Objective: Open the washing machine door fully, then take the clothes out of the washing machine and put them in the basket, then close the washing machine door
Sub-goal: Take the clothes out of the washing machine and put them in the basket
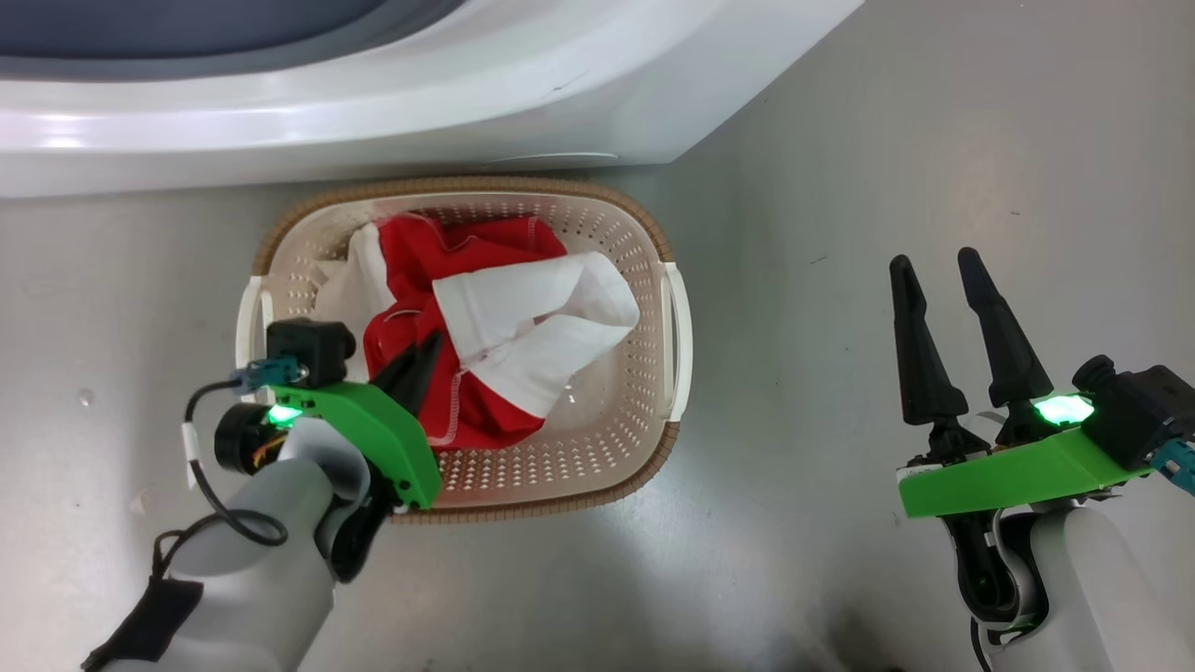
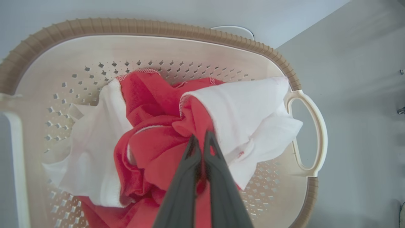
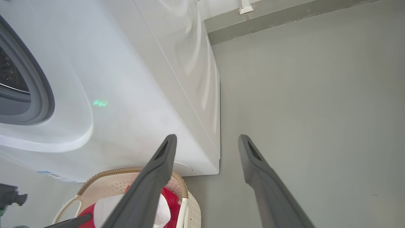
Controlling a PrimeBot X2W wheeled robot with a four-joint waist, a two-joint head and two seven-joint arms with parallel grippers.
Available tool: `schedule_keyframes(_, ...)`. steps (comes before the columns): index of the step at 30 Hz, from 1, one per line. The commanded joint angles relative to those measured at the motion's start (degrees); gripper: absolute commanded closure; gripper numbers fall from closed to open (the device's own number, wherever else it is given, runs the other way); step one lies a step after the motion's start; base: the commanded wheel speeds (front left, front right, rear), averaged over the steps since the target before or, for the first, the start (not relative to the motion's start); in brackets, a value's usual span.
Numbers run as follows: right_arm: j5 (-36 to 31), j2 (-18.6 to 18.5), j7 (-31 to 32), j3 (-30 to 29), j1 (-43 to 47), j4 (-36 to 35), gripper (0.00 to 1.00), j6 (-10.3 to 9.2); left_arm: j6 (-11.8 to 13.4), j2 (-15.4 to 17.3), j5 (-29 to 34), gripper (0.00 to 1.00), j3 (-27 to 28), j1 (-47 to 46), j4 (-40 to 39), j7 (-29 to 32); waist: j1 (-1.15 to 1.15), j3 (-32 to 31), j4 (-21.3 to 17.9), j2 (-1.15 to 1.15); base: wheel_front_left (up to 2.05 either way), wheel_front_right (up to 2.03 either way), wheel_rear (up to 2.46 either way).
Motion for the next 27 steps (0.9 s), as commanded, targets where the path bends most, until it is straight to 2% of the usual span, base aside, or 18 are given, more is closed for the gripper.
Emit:
schedule_keyframes(1, -0.01, -0.34, -0.37, 1.17, 0.14, -1.24, 0.00, 0.36, -0.31, 1.56, 0.70, 0.38, 1.85, 0.28, -0.19, -0.69, 0.00, -0.04, 0.13, 0.00, 0.00, 0.00, 0.00)
schedule_keyframes(2, -0.05, -0.34, -0.37, 1.15, 0.07, -1.17, 0.00, 0.36, -0.31, 1.53, 0.98, 0.04, 2.25, 0.41, -0.22, -0.70, 0.00, -0.12, 0.19, 0.00, 0.00, 0.00, 0.00)
schedule_keyframes(3, -0.10, -0.34, -0.37, 1.11, 0.00, -1.08, 0.00, 0.36, -0.31, 1.50, 1.25, 0.00, 2.62, 0.58, -0.28, -0.70, 0.00, -0.24, 0.28, 0.00, 0.00, 0.00, 0.00)
schedule_keyframes(14, -0.97, -0.34, -0.37, 0.89, 0.73, 0.12, 0.00, 0.36, -0.31, 1.50, 4.63, 0.00, 7.96, 4.20, -1.88, -0.70, 0.00, -4.91, 1.22, 0.00, 0.00, 0.00, 0.00)
schedule_keyframes(27, -2.90, -0.34, -0.37, 0.09, 3.79, 1.61, 0.00, 0.36, -0.31, 1.48, 13.53, 0.00, 19.43, 10.81, -7.63, -0.71, 0.00, -13.34, 2.74, 0.00, 0.00, 0.00, 0.00)
